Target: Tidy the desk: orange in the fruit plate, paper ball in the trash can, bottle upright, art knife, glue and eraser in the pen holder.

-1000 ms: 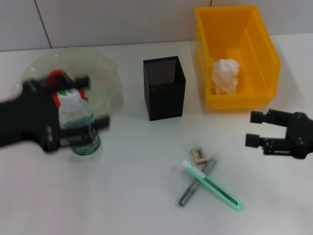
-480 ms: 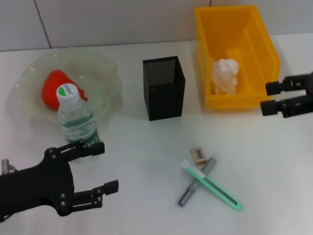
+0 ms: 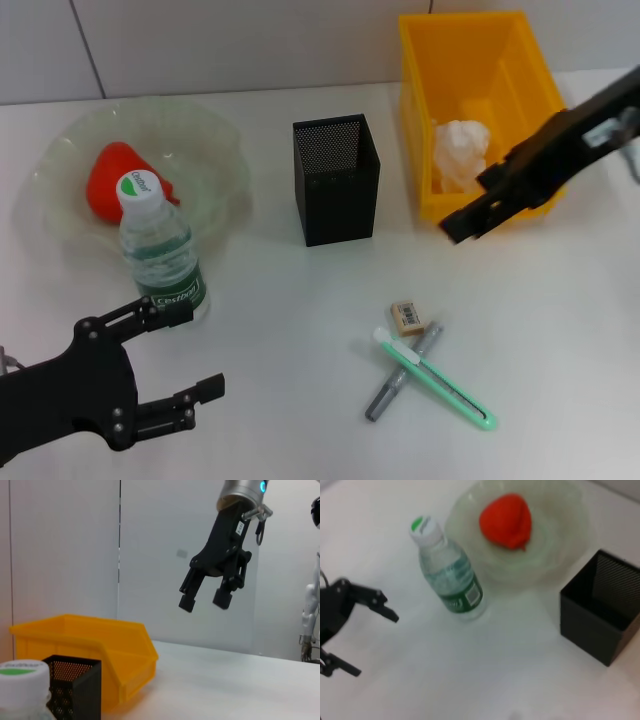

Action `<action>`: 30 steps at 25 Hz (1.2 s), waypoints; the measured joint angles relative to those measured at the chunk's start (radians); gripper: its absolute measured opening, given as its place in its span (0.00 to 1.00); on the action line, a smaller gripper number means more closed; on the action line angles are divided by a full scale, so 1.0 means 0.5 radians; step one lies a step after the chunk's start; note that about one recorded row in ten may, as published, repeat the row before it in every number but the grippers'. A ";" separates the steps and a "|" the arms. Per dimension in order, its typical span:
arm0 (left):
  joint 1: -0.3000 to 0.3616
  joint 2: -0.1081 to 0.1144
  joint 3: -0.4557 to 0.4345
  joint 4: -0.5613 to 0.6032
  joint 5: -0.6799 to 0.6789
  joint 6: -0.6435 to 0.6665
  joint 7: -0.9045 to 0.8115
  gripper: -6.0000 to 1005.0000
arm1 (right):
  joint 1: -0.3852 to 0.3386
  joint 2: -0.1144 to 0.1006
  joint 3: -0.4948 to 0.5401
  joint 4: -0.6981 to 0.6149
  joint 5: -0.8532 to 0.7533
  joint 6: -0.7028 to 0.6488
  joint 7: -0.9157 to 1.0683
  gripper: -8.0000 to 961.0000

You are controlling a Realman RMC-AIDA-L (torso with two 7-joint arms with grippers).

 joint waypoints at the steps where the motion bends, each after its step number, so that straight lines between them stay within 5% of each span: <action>1: 0.000 0.001 -0.004 -0.001 0.010 -0.004 -0.005 0.81 | 0.039 0.024 -0.057 0.002 -0.074 0.000 0.025 0.87; 3: -0.004 0.004 -0.010 -0.004 0.039 -0.023 -0.019 0.81 | 0.140 0.115 -0.227 0.020 -0.350 -0.015 0.056 0.87; 7: -0.004 0.004 -0.010 -0.004 0.039 -0.023 -0.019 0.81 | 0.163 0.166 -0.459 0.046 -0.530 0.018 0.099 0.86; 18: -0.057 0.001 -0.011 -0.086 0.074 -0.099 -0.004 0.81 | -0.017 0.169 -0.904 0.332 -0.433 0.506 0.367 0.85; 30: -0.090 0.005 -0.011 -0.093 0.074 -0.118 -0.006 0.81 | -0.043 0.175 -1.123 0.466 -0.438 0.742 0.457 0.83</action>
